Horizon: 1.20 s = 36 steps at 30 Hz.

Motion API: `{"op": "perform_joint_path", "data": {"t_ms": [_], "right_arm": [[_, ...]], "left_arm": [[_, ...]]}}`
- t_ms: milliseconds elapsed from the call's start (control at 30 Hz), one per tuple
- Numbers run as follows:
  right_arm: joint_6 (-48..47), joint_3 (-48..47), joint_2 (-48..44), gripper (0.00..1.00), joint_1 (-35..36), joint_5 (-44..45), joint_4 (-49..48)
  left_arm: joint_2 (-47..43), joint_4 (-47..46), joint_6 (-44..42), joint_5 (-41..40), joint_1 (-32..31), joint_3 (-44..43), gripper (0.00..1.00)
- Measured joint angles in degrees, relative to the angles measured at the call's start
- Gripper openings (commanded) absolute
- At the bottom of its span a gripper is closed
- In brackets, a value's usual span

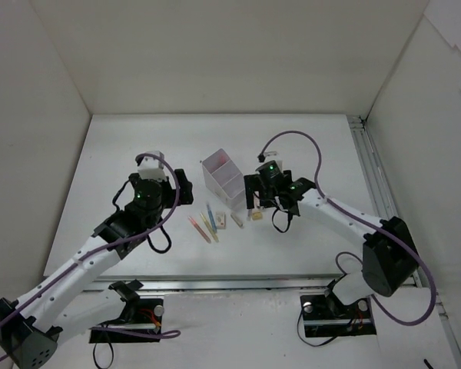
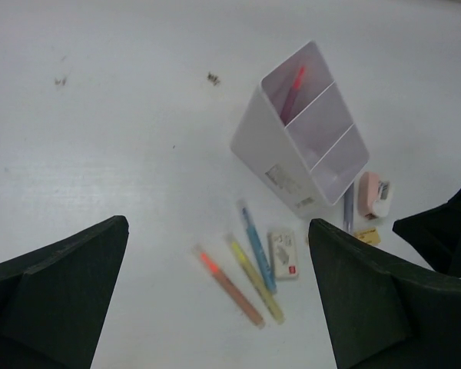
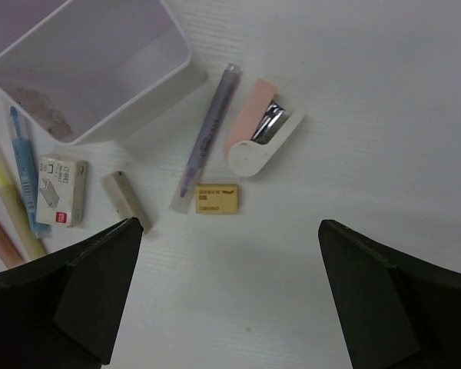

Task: Sort the stationery into containers
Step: Pick up the pen from the center of the board.

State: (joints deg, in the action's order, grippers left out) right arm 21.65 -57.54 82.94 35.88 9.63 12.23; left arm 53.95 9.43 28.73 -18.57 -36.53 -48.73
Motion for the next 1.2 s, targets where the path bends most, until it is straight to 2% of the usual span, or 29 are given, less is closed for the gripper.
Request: {"op": "perform_joint_path", "data": {"t_ms": [200,433,467,867,1200], "right_arm": [[2.14,-2.40,8.20,0.98,5.27,1.75,-1.88],[3.74,-4.83,15.26,0.96,7.08,3.48,-4.90],[4.04,-5.07,16.06,0.93,7.08,3.65,-5.40],[9.90,-5.86,20.06,0.75,7.41,7.80,-9.07],[12.02,-5.53,22.73,0.71,7.80,9.18,-12.04]], "left_arm": [[-8.07,6.73,4.22,-1.95,0.39,7.54,1.00],[-13.97,10.51,7.08,-3.56,0.66,9.01,1.00],[-14.40,10.97,7.43,-3.80,0.66,9.01,1.00],[-15.43,12.90,9.03,-4.22,0.66,9.01,1.00],[-15.02,13.51,9.07,-4.22,0.66,9.01,1.00]]}}
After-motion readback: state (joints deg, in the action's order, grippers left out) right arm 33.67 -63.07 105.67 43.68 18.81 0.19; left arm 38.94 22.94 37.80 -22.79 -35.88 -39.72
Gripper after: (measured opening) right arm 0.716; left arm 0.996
